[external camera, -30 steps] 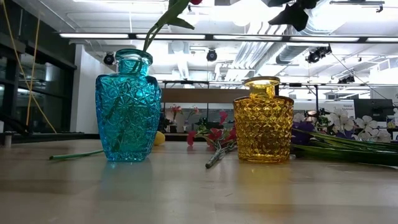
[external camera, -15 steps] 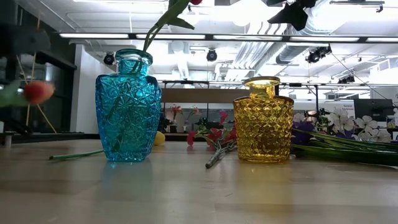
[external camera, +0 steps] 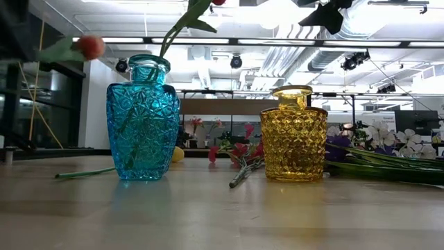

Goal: Pick and place flowers into a vace then onto a shelf
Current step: Put the orange tulip into the blue vase

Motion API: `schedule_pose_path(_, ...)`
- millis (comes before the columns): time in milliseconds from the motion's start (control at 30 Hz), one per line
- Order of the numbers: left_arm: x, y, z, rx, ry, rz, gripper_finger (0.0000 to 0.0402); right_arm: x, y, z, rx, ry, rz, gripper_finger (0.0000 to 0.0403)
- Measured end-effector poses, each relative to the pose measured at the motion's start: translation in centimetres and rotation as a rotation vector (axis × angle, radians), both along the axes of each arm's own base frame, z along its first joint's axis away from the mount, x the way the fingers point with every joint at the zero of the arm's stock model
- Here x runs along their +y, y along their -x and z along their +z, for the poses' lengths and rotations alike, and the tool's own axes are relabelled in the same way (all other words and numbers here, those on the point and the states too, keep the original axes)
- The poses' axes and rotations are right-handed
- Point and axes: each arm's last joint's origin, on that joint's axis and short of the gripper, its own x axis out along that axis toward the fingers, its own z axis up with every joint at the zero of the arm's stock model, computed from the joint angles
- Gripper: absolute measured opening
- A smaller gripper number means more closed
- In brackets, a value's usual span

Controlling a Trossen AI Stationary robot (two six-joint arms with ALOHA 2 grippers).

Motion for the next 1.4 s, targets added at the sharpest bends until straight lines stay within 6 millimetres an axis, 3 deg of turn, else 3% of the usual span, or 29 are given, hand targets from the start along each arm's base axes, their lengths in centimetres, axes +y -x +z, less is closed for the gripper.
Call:
schedule_pose_path(267, -1.0, -0.8, 3.1, -0.097, 0.016, -0.113, 0.002, 0.1, 0.0, 0.0, -0.005, -0.014, 0.034, 0.0273)
schedule_pose_path(533, -1.7, -1.9, 8.1, -0.191, 0.002, -0.306, 0.002, 0.1, -0.1, 0.1, -0.016, -0.01, 0.035, 0.0273)
schedule_pose_path(800, -1.6, -2.3, 12.8, -0.318, -0.178, -0.478, 0.002, 0.1, -0.1, 0.3, -0.036, -0.026, 0.026, 0.0273)
schedule_pose_path(1400, -0.9, -2.3, 15.9, -0.351, -0.659, -0.599, 0.002, 0.1, -0.1, 0.3, -0.045, -0.074, 0.029, 0.0273)
